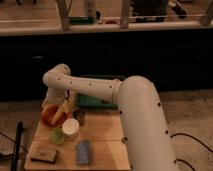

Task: Place banana in red bowl

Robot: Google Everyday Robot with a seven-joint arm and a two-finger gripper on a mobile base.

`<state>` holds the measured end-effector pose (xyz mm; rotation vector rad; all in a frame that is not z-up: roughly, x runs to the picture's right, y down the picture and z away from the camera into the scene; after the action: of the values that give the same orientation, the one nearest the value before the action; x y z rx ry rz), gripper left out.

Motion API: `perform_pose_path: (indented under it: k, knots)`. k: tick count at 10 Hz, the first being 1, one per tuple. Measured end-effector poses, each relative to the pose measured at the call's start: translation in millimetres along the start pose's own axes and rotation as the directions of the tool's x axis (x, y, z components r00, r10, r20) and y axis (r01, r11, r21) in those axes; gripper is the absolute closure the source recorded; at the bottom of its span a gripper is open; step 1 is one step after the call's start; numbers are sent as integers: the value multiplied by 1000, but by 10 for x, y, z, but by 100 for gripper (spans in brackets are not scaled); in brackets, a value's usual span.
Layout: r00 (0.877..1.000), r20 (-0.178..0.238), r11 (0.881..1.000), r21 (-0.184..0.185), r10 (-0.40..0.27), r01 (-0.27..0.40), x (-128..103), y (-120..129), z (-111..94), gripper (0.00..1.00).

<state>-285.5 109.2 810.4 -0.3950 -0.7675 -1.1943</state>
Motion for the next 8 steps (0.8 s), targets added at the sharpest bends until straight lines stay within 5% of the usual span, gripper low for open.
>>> perform_pose_path:
  k: [8]
  knots:
    - [1000, -12, 1000, 10, 12, -12, 58, -23, -83, 20]
